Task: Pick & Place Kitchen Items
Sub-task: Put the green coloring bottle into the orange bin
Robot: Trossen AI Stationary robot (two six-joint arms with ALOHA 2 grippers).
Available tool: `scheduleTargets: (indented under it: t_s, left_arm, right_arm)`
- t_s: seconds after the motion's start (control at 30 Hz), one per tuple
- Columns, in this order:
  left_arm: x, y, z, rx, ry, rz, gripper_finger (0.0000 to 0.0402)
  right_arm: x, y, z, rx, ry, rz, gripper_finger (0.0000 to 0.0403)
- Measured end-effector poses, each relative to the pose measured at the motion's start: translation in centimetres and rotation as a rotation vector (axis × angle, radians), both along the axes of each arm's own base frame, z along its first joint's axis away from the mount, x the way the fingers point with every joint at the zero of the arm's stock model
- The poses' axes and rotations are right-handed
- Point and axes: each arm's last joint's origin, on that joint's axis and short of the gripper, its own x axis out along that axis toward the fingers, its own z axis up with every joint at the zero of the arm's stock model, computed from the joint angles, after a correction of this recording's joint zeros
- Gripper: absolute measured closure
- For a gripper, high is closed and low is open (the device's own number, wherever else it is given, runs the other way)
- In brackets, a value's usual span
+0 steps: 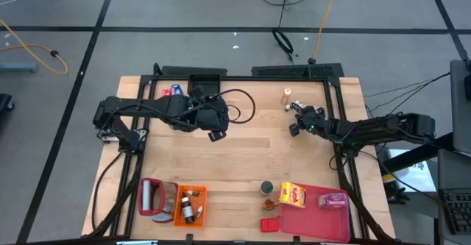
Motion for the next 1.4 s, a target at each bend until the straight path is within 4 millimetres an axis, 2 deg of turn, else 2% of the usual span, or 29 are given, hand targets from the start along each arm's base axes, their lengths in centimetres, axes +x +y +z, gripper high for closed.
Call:
scheduleTargets:
  t_s: [0.2,0.47,0.63,0.83,1.23,1.4]
  left_arm:
    - [0.0,0.0,0.0,0.000,0.001,-0.001,0.0231]
    - [0.0,0.0,0.0,0.000,0.001,-0.001,0.0231]
    - [0.0,0.0,0.0,0.000,0.002,-0.003,0.0231]
    - [0.0,0.0,0.0,0.002,0.005,-0.008,0.0231]
    - [0.0,0.0,0.0,0.002,0.005,-0.008,0.0231]
    - [0.0,0.0,0.0,0.006,0.010,-0.014,0.0231]
  right_arm:
    - [0.4,0.1,0.3,0.027,-0.055,0.066,0.0356]
    - [0.9,-0.2,1.1,-0.042,-0.121,0.099,0.0254]
    - [1.0,-0.2,1.2,-0.057,-0.119,0.101,0.0216]
    - [1.3,-0.6,1.5,-0.094,-0.158,0.100,0.0208]
    - [1.7,-2.1,0.4,-0.095,-0.170,0.052,0.0213]
    - [2.5,-2.9,0.1,-0.062,-0.150,0.062,0.0212]
